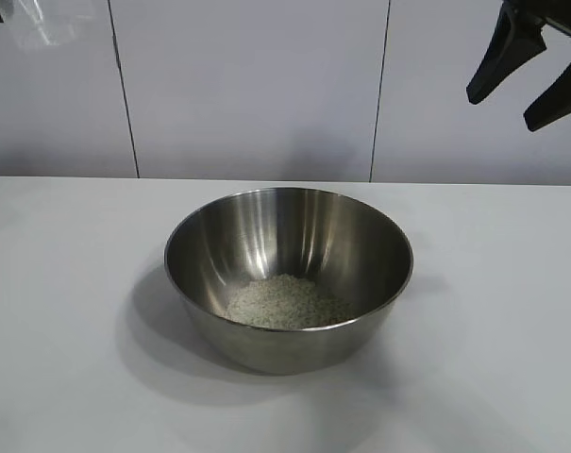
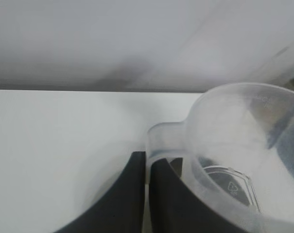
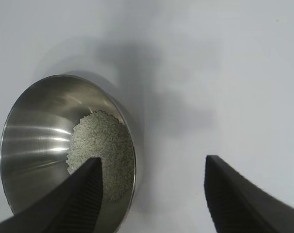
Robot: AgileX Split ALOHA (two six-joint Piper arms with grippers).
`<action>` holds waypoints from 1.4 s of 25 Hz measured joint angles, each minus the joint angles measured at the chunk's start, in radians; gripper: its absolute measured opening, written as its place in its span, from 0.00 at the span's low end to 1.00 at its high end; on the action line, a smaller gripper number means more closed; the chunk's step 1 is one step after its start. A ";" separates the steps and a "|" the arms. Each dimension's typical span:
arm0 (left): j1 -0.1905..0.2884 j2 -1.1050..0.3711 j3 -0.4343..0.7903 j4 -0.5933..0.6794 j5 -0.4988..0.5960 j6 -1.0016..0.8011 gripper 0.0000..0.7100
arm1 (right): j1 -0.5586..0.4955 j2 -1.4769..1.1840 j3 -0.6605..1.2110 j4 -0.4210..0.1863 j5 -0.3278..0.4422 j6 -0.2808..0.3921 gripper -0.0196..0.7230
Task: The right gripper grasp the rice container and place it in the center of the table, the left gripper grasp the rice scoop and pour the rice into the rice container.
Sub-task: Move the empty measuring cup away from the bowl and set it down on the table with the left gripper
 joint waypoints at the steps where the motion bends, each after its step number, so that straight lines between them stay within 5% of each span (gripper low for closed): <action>1: 0.000 0.001 0.009 -0.032 0.008 0.097 0.01 | 0.000 0.000 0.000 0.000 0.000 0.000 0.59; 7: 0.000 0.001 0.126 -0.245 0.015 0.590 0.01 | 0.000 0.000 0.000 0.000 0.000 0.000 0.59; 11: 0.000 0.012 0.220 -0.278 -0.030 0.789 0.01 | 0.000 0.000 0.000 0.000 0.000 0.000 0.59; 35: 0.000 0.407 0.204 -0.309 -0.188 0.985 0.01 | 0.000 0.000 0.000 0.000 -0.002 0.000 0.59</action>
